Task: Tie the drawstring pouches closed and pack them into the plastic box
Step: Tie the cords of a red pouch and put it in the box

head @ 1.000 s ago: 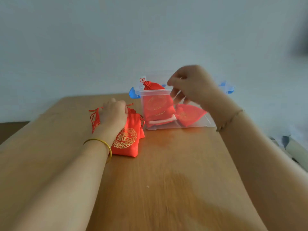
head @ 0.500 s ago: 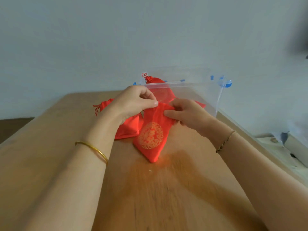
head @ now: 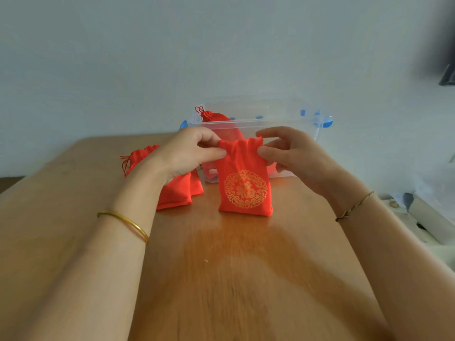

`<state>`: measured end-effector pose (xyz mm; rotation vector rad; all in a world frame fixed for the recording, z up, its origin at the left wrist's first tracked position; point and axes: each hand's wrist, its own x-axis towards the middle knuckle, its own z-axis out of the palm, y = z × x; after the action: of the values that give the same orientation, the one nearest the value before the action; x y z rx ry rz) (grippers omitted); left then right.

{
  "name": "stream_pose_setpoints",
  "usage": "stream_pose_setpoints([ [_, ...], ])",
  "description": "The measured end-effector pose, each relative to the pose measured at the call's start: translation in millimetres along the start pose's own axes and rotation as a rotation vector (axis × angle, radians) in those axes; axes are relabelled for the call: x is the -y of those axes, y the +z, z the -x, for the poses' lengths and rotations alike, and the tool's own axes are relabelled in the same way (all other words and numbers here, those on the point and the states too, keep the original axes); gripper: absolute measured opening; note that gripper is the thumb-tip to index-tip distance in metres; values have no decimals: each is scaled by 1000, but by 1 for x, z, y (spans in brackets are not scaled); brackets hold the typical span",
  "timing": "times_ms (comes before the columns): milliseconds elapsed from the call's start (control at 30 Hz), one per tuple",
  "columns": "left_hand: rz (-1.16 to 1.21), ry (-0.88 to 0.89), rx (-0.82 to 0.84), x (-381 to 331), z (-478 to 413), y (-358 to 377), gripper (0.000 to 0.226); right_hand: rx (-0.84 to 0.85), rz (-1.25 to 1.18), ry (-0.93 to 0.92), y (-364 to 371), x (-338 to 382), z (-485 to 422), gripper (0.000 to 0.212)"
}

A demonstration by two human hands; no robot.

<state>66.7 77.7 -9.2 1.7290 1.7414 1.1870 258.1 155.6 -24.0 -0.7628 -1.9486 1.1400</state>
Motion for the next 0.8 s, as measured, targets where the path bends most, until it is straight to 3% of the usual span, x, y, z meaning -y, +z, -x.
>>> stream_pose_setpoints([
  [167,-40,48,17,2,-3,-4,11,-28,29,79,-3,-11,3,11],
  [500,-224,11,-39,7,1,-15,8,-86,-77,127,-3,-10,5,14],
  [733,-160,-10,-169,10,1,-21,11,-209,216,41,-8,-11,2,7],
  [800,-83,-57,-171,15,2,-26,12,-184,192,58,-10,-11,3,7],
])
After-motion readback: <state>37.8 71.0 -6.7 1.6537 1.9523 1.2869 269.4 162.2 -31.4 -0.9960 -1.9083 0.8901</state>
